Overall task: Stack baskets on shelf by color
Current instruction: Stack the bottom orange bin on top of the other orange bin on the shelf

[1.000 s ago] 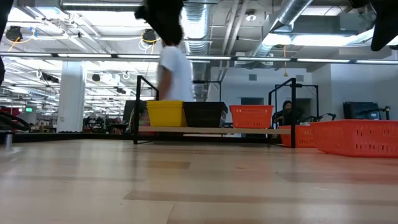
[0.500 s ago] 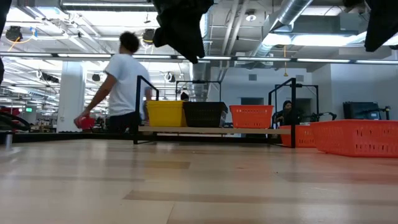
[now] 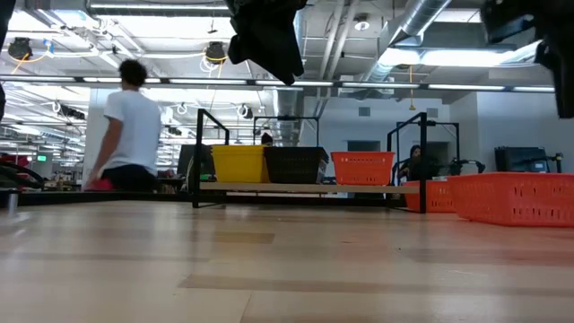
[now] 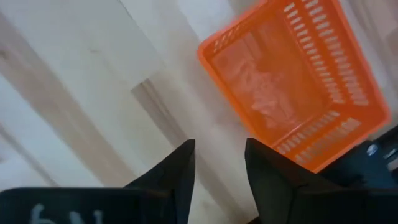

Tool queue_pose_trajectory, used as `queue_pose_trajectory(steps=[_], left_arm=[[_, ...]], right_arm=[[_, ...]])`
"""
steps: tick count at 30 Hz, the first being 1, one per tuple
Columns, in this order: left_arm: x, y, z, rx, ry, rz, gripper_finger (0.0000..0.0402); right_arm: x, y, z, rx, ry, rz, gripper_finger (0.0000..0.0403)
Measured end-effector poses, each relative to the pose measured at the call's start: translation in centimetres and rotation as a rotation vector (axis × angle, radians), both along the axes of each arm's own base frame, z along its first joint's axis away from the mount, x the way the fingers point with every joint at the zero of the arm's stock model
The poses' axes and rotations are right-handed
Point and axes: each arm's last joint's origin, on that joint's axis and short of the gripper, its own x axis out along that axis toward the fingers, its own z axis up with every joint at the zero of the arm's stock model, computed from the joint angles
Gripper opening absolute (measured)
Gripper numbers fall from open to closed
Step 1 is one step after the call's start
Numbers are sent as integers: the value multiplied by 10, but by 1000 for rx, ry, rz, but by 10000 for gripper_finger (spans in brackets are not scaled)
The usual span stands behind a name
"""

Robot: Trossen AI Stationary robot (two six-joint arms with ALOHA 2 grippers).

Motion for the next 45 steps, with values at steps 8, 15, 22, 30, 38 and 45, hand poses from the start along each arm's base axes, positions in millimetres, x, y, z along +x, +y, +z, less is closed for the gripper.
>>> queue_pose_trajectory(steps=[8, 15, 22, 30, 38, 45], left_arm=[[0, -1, 0, -6, 8, -37, 130], [0, -1, 0, -25, 13, -49, 130], [0, -2, -1, -45, 10, -32, 130], [0, -2, 0, -46, -1, -30, 130], [0, -2, 0, -67, -7, 2, 130], [0, -2, 0, -69, -12, 20, 130]], right_arm=[[28, -15, -14, 15, 19, 100, 160], [29, -40, -20, 46, 96, 88, 163], [0, -50, -40, 127, 15, -5, 163], [-11, -46, -56, 173, -100, 18, 151], [-15, -46, -64, 160, -55, 150, 149], [-13, -51, -64, 125, -54, 217, 145]])
